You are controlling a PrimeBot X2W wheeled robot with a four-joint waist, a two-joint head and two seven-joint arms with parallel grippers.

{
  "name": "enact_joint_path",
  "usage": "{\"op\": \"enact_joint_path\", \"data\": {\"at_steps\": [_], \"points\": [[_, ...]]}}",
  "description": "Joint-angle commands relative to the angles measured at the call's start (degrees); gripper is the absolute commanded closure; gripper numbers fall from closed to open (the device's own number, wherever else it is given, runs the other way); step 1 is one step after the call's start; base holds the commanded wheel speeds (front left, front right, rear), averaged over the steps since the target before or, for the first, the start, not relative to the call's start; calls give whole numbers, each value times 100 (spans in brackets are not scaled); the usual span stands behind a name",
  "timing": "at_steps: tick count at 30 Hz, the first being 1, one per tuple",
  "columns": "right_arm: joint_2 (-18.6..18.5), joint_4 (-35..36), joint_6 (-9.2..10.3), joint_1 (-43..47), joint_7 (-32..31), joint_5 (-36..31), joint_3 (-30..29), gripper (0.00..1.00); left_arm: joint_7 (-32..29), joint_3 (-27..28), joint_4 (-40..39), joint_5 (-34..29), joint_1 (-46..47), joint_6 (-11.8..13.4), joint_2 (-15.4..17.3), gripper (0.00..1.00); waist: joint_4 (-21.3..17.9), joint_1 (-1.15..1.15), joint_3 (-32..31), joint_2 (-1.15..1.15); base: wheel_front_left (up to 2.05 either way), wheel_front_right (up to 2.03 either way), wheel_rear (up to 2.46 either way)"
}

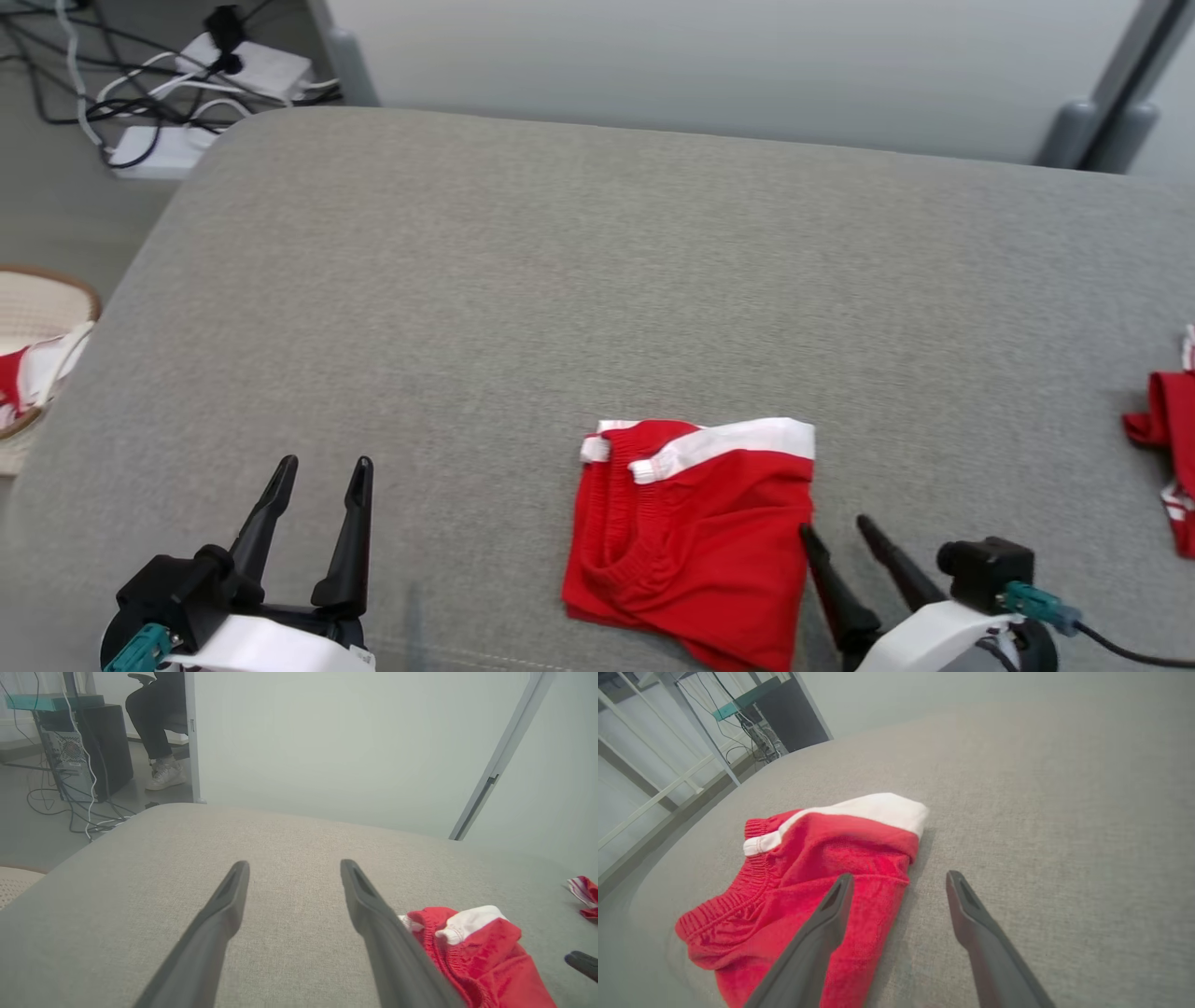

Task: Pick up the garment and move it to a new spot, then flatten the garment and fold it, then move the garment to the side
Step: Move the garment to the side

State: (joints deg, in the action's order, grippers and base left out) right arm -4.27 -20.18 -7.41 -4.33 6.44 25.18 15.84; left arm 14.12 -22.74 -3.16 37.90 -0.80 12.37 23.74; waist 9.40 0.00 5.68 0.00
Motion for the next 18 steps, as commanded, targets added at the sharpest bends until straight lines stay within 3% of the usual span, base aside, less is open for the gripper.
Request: {"op": "enact_joint_path", "data": {"at_steps": [1,12,13,14,18], "points": [[-63,20,-8,-189,-35,102,220,0,8,211,-96,-5,276,-10,96,0,187,0,4,0,0,0,0],[-151,-861,-8,-617,-439,743,691,0,44,203,23,-3,301,-87,-26,0,648,0,78,0,0,0,0],[-160,-904,-8,-658,-467,797,720,54,47,211,31,-4,303,-90,-31,0,653,0,88,0,0,0,0],[-156,-940,-8,-693,-488,874,733,100,49,219,40,-6,304,-91,-37,0,652,0,91,0,0,0,0],[-241,-995,-8,-825,-439,942,813,100,57,254,54,-17,317,-103,-43,0,604,0,114,0,0,0,0]]}}
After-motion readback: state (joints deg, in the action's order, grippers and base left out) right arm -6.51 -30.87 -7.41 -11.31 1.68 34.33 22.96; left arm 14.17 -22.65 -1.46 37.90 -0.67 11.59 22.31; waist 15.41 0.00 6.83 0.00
